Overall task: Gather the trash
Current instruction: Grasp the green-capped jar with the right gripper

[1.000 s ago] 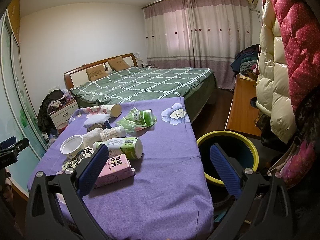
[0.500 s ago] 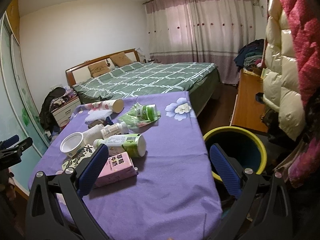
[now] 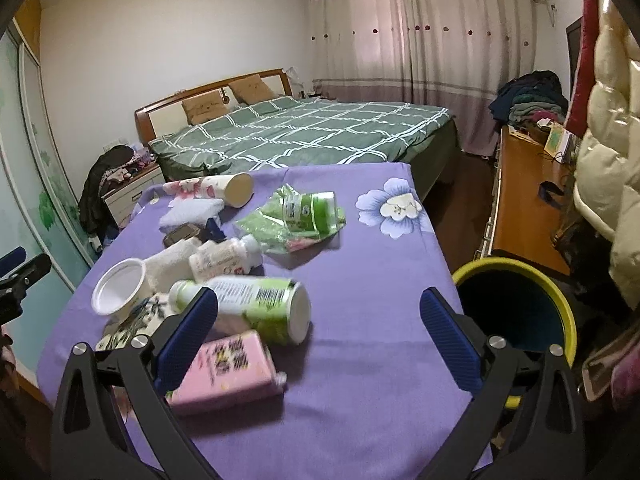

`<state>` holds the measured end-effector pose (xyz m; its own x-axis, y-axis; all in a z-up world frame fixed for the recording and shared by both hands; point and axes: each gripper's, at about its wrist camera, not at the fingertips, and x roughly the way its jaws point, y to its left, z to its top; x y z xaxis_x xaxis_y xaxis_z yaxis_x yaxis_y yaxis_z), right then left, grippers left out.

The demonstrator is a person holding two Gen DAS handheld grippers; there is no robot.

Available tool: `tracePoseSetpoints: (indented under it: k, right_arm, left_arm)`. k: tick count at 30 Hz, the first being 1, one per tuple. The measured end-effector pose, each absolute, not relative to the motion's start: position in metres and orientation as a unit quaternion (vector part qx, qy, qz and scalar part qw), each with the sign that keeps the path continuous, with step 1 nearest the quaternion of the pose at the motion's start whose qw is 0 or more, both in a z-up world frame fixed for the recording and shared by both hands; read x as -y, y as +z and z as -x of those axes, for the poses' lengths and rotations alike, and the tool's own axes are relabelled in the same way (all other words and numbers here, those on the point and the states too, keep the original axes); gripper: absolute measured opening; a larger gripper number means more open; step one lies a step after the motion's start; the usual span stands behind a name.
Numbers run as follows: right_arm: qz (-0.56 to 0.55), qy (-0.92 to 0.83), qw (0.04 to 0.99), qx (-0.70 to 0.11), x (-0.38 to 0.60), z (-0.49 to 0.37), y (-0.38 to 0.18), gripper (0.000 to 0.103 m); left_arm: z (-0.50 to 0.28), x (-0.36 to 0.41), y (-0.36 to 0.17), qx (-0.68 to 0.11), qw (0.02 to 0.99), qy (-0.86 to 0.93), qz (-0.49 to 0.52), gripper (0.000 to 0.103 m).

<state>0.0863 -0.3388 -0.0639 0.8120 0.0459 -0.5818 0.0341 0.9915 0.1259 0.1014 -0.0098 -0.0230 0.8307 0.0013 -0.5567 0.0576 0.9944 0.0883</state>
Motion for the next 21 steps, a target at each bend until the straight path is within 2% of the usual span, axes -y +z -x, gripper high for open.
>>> tracePoseSetpoints:
  k: [5, 13, 18, 20, 21]
  right_arm:
    - [-0.055, 0.031, 0.944, -0.325, 0.335, -0.135, -0.062, 0.086]
    - [-0.014, 0.082, 0.921, -0.381, 0.324, -0.211, -0.088, 0.057]
    - [-0.029, 0.068, 0.919, -0.388, 0.334, -0.242, -0.092, 0.058]
    - [-0.033, 0.067, 0.916, -0.394, 0.335, -0.254, -0.094, 0.064]
    - [-0.031, 0.063, 0.914, -0.4, 0.333, -0.262, -0.096, 0.071]
  left_arm:
    - [-0.135, 0.015, -0.022, -0.289, 0.956, -0.013, -0.049, 0.099]
    - [-0.176, 0.021, -0.026, -0.298, 0.953, -0.013, -0.05, 0.099]
    - [-0.189, 0.024, -0.034, -0.307, 0.95, -0.014, -0.05, 0.099]
    - [-0.193, 0.027, -0.037, -0.311, 0.949, -0.015, -0.05, 0.099]
    - [-0.194, 0.029, -0.039, -0.312, 0.949, -0.016, -0.05, 0.099]
